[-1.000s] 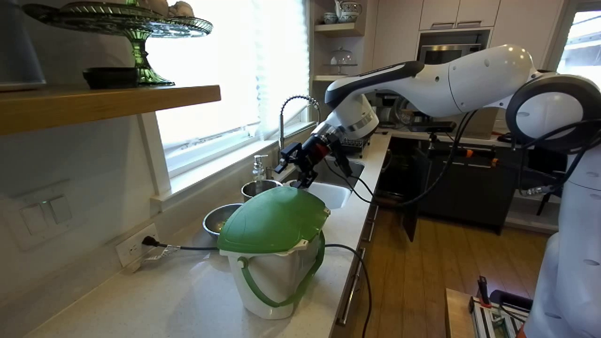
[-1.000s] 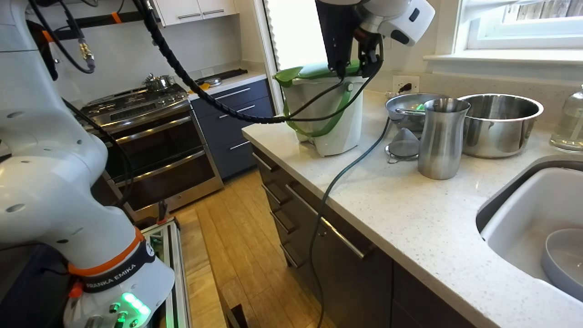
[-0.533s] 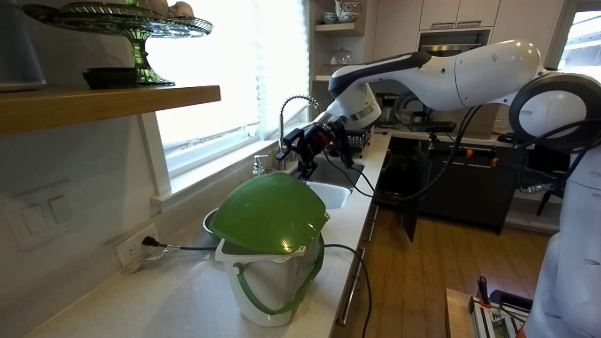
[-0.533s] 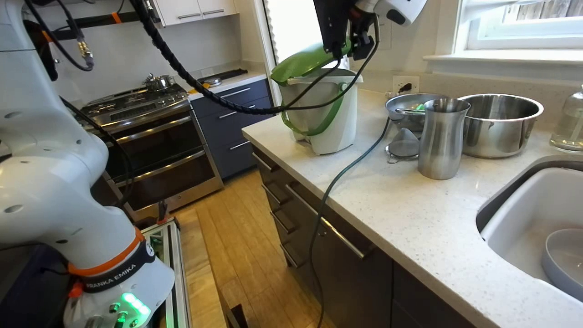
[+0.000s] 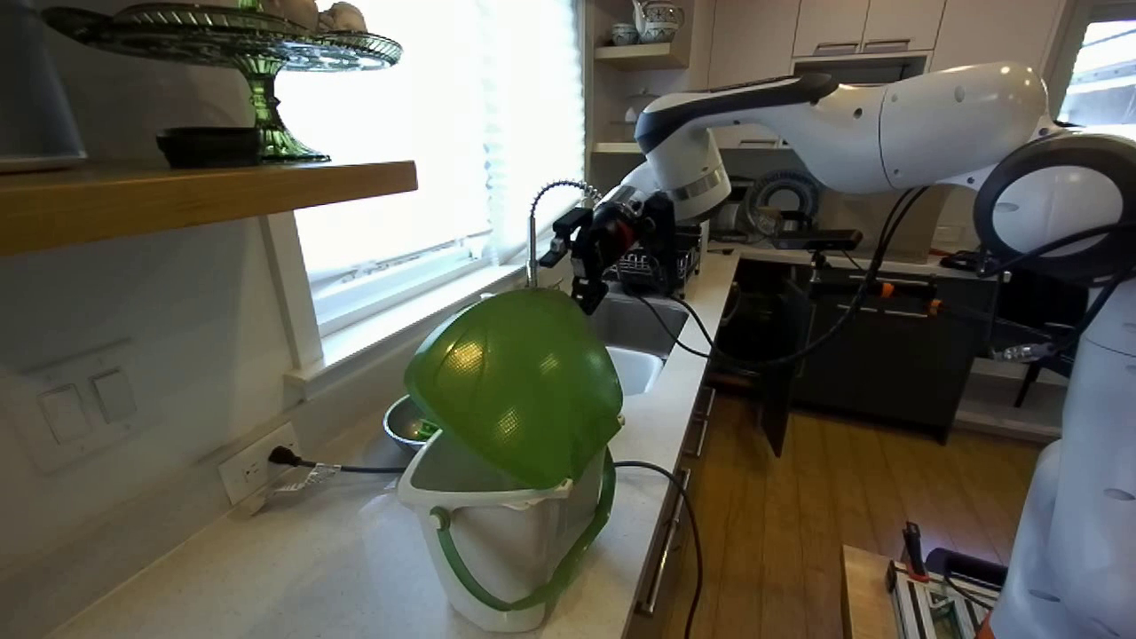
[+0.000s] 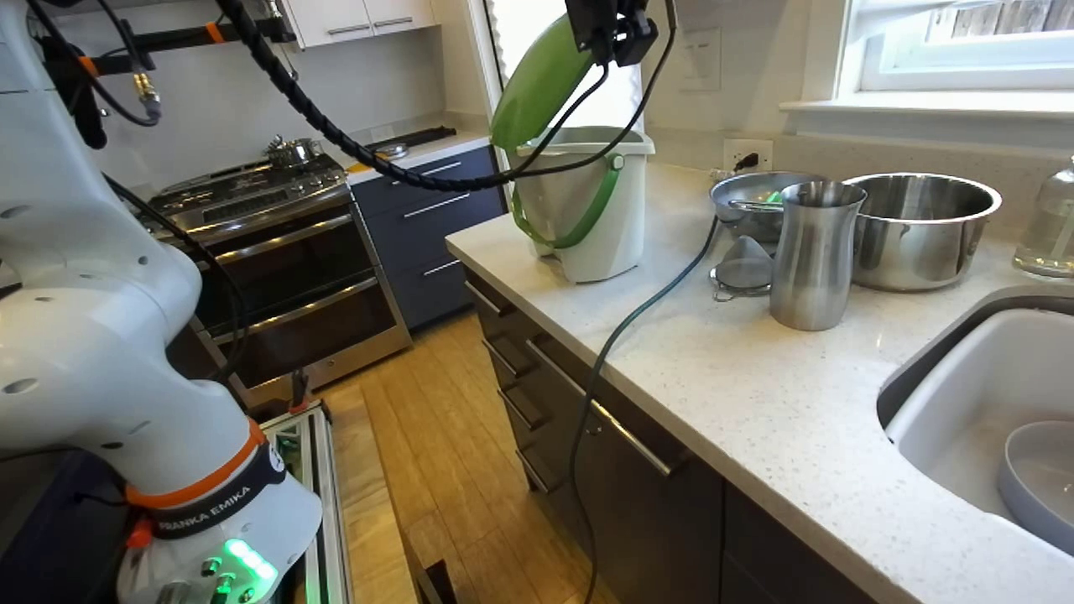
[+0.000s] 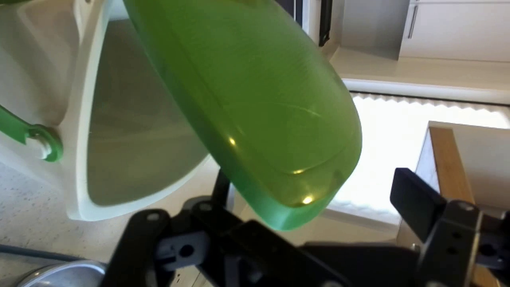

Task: Open the bin

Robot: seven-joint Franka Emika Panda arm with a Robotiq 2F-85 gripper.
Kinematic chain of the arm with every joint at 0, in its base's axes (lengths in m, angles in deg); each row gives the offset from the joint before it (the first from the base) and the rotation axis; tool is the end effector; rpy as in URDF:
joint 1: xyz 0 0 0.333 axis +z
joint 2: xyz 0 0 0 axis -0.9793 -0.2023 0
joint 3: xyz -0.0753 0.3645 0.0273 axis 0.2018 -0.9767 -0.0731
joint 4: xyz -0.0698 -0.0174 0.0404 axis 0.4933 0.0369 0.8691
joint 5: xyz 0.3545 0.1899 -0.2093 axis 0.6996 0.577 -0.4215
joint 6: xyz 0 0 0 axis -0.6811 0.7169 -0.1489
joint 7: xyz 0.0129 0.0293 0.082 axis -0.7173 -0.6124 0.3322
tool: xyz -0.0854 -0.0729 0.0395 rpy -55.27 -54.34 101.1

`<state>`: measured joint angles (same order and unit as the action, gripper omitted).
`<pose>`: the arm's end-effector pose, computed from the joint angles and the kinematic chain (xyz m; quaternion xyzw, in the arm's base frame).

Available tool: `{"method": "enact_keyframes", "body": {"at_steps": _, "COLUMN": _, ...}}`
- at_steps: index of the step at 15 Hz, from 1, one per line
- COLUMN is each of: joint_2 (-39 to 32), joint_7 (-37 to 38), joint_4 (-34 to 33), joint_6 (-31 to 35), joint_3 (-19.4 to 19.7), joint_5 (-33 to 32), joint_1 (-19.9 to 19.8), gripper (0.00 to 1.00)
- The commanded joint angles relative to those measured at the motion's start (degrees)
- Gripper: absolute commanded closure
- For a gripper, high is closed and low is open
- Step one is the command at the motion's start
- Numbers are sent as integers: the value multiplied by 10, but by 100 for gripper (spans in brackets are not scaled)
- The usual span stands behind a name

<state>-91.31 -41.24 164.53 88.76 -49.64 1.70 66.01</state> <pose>0.6268 -0.1362 0.6067 -0.8313 0.0554 -0.0615 0.5496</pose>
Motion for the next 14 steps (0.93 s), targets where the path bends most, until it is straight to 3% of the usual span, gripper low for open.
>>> {"method": "enact_keyframes", "body": {"at_steps": 1, "joint_2": 0, "joint_7": -23, "joint_4": -6, "joint_6": -67, "joint_3": 0, "joint_5": -4, "joint_1": -5, "gripper": 0}}
{"method": "enact_keyframes", "body": {"at_steps": 14, "joint_2": 18, "joint_7": -81, "joint_4": -45, "joint_6": -184, "joint_3": -14, "joint_5": -16, "joint_1": 13, "gripper": 0}}
